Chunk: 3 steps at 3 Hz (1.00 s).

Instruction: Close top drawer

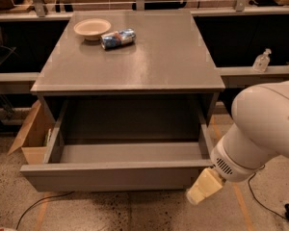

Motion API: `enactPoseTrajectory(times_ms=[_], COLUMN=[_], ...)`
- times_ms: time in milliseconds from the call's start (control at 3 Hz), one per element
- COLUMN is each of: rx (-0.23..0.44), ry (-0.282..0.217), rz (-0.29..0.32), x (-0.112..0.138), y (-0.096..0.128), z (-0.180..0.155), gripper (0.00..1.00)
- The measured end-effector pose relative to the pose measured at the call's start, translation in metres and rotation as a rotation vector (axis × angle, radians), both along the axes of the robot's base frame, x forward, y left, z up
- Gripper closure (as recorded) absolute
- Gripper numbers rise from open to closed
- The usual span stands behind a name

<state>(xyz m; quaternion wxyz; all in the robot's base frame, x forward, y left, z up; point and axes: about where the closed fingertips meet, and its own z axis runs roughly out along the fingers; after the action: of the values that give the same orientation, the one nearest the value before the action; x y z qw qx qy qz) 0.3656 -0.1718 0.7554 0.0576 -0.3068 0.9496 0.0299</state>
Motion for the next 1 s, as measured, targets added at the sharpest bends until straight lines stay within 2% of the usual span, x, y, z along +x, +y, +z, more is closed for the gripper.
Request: enactPoseTrajectory(times_ms=[667, 1000], rx=[0.08, 0.09], ry=[0.0, 0.0], rz=[-0.089, -0.126], x=[0.001, 0.009], y=[0.012, 0.011], z=[-0.043, -0.066], gripper=[0.64, 0.87])
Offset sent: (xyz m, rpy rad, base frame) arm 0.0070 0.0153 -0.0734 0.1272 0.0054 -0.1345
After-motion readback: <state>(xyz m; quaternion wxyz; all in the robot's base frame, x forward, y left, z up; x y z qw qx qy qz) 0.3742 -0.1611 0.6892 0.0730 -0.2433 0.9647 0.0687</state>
